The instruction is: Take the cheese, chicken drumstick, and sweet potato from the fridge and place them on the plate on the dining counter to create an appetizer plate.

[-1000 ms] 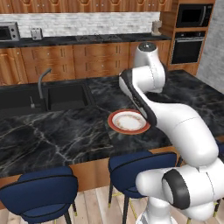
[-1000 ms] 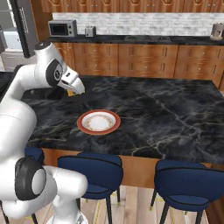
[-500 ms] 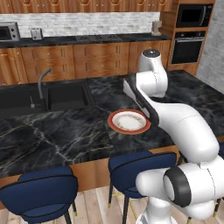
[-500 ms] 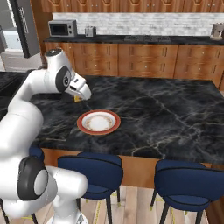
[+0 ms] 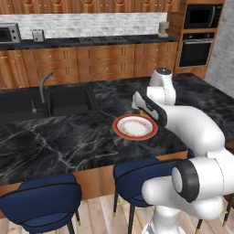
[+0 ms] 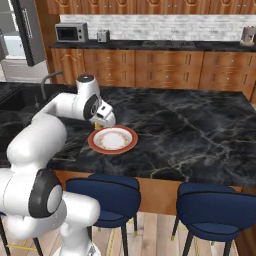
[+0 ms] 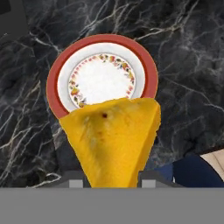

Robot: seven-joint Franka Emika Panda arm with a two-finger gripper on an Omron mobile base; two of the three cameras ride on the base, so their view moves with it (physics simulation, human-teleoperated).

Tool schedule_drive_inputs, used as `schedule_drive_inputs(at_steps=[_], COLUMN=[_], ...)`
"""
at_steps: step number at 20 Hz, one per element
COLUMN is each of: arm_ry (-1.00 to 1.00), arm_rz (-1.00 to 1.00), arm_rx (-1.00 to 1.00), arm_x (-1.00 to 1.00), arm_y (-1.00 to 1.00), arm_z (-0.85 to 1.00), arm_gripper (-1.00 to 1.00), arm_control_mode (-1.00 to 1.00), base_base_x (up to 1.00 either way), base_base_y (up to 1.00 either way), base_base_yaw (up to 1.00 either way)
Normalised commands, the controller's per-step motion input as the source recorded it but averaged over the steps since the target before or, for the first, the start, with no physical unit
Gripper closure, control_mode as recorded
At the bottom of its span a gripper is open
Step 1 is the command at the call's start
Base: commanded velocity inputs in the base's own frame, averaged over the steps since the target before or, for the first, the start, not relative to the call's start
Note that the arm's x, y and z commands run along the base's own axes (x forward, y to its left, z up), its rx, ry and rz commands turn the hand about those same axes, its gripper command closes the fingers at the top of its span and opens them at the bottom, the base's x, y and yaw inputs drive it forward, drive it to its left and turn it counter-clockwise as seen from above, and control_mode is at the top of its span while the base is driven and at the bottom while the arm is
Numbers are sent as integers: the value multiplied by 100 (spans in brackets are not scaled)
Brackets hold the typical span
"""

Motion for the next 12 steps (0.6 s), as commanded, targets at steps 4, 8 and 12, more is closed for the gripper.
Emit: schedule_drive_inputs(at_steps=[4, 8, 12], arm_ry=[11, 3, 0], arm_rz=[1, 0, 0], arm_rx=[0, 0, 0], arm_x=[53, 48, 46], arm_y=[-1, 0, -1], arm_z=[-38, -50, -45], arm_gripper=[100, 100, 100], arm_control_mode=[-100, -100, -100], base_base_x=[0, 0, 0], base_base_y=[0, 0, 0], base_base_yaw=[0, 0, 0])
